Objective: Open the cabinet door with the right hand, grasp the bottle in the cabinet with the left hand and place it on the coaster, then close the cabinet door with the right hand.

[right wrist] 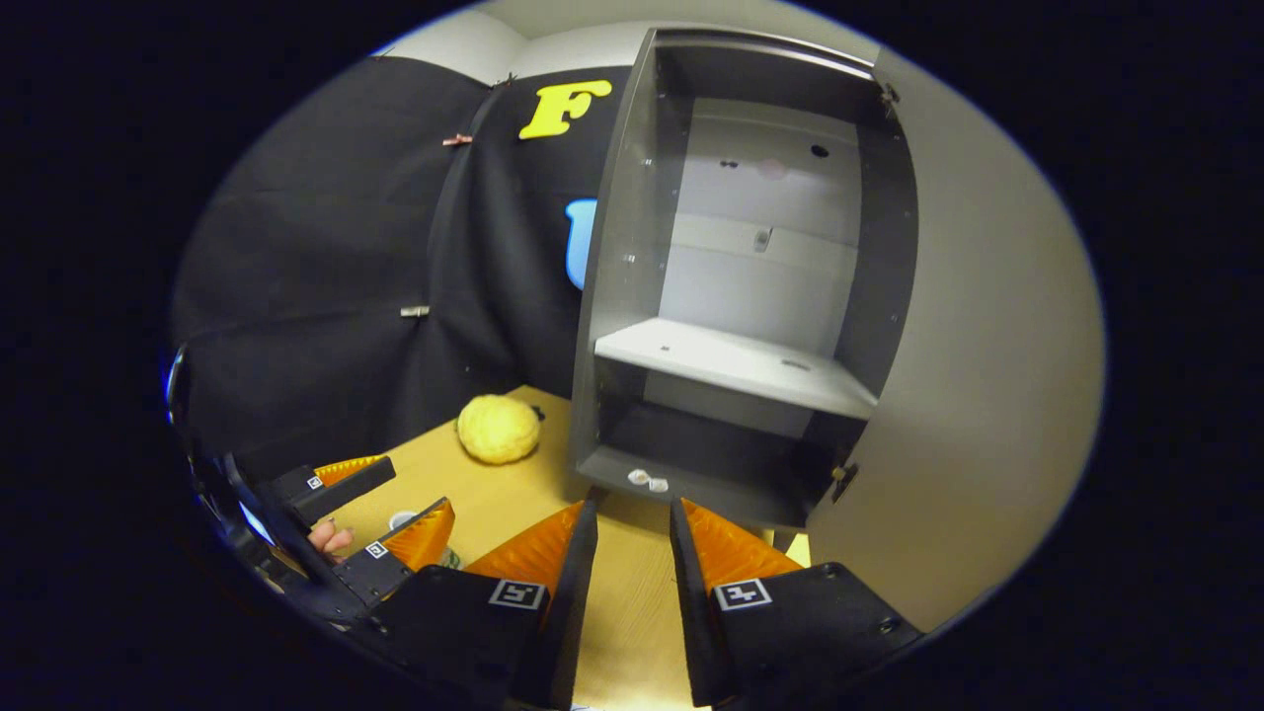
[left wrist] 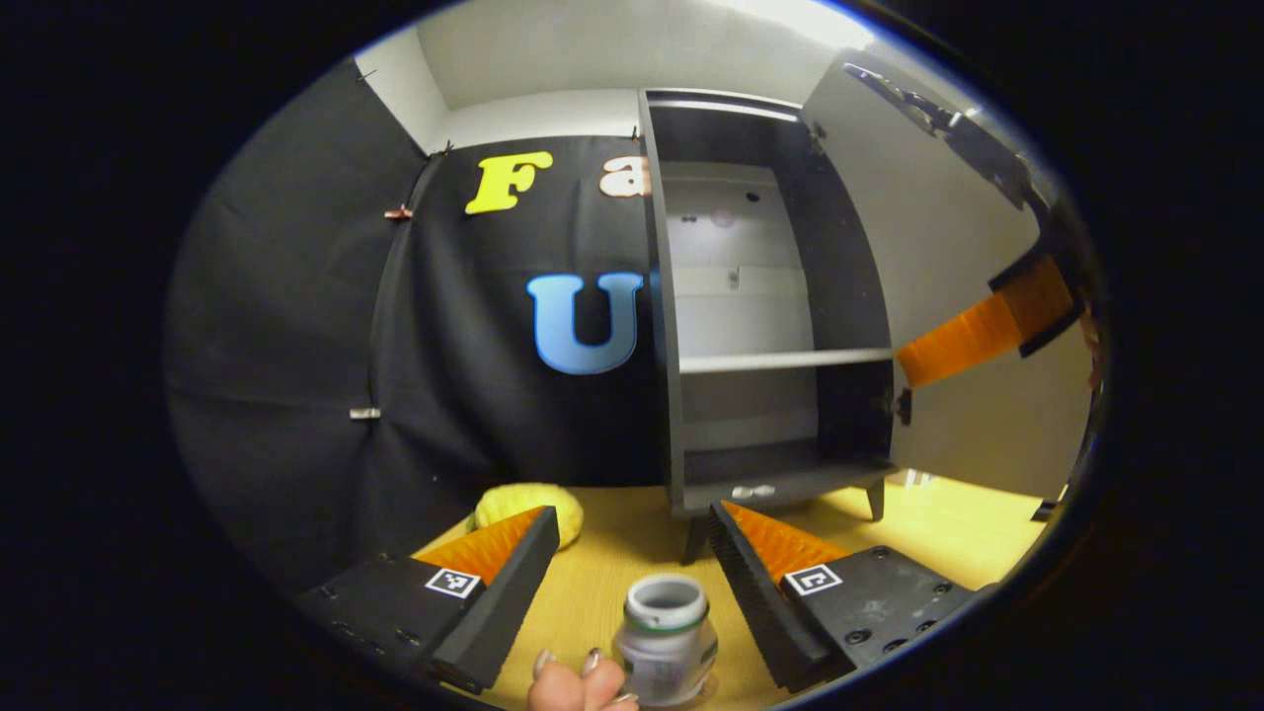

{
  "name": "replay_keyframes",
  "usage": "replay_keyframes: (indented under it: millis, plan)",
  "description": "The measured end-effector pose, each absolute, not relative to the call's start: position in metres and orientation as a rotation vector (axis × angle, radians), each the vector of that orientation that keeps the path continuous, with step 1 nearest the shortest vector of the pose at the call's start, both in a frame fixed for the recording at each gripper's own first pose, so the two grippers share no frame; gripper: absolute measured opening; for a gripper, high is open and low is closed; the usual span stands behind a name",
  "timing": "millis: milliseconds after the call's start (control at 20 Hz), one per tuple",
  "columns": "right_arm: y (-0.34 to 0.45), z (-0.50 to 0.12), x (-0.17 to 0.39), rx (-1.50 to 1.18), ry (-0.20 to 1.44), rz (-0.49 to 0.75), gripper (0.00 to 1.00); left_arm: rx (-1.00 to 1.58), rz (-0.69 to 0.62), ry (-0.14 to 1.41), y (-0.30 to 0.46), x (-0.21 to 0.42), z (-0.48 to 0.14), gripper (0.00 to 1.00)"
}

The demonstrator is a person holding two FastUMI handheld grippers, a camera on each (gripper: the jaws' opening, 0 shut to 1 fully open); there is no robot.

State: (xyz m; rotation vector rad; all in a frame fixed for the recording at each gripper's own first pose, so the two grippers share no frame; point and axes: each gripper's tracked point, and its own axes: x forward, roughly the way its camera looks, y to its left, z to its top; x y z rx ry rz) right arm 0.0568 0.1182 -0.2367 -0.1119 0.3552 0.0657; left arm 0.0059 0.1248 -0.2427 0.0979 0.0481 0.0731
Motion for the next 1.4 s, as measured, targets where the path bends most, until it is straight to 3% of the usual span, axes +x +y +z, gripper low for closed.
replay_keyframes:
  millis: [200,400,450,650,750,800,850,1050,1100,1150,1300,1400]
  plan:
    - [0.105,-0.176,0.043,-0.072,0.291,0.010,0.47,0.121,-0.010,-0.012,0.120,0.023,-0.155,0.96]
    - [0.086,-0.120,-0.006,0.015,0.242,-0.061,0.47,0.113,-0.141,-0.074,0.099,0.046,-0.076,0.96]
    - [0.080,-0.109,-0.023,0.034,0.231,-0.085,0.51,0.076,-0.196,-0.079,0.088,0.052,-0.064,0.96]
    - [0.031,-0.082,-0.084,-0.008,0.178,-0.302,0.48,-0.021,-0.367,-0.070,0.043,0.071,-0.021,0.96]
    - [0.007,-0.074,-0.113,0.001,0.162,-0.394,0.56,-0.030,-0.414,-0.057,0.025,0.084,-0.014,0.96]
    - [-0.002,-0.066,-0.126,0.017,0.146,-0.427,0.52,-0.033,-0.436,-0.045,0.015,0.089,-0.014,0.96]
    - [-0.013,-0.060,-0.136,0.026,0.129,-0.459,0.61,-0.034,-0.451,-0.033,0.007,0.094,-0.016,0.96]
    - [-0.072,-0.047,-0.154,-0.034,0.100,-0.553,0.70,-0.061,-0.452,0.024,-0.012,0.104,-0.023,0.96]
    - [-0.084,-0.043,-0.155,-0.045,0.094,-0.550,0.77,-0.062,-0.441,0.040,-0.013,0.104,-0.026,0.96]
    - [-0.093,-0.038,-0.153,-0.049,0.084,-0.535,0.77,-0.054,-0.426,0.048,-0.014,0.105,-0.028,0.96]
    - [-0.123,-0.039,-0.137,-0.018,0.091,-0.465,0.99,-0.022,-0.331,0.037,-0.014,0.116,-0.022,0.96]
    - [-0.133,-0.043,-0.119,0.007,0.094,-0.392,0.99,-0.032,-0.284,0.037,-0.013,0.115,-0.023,0.96]
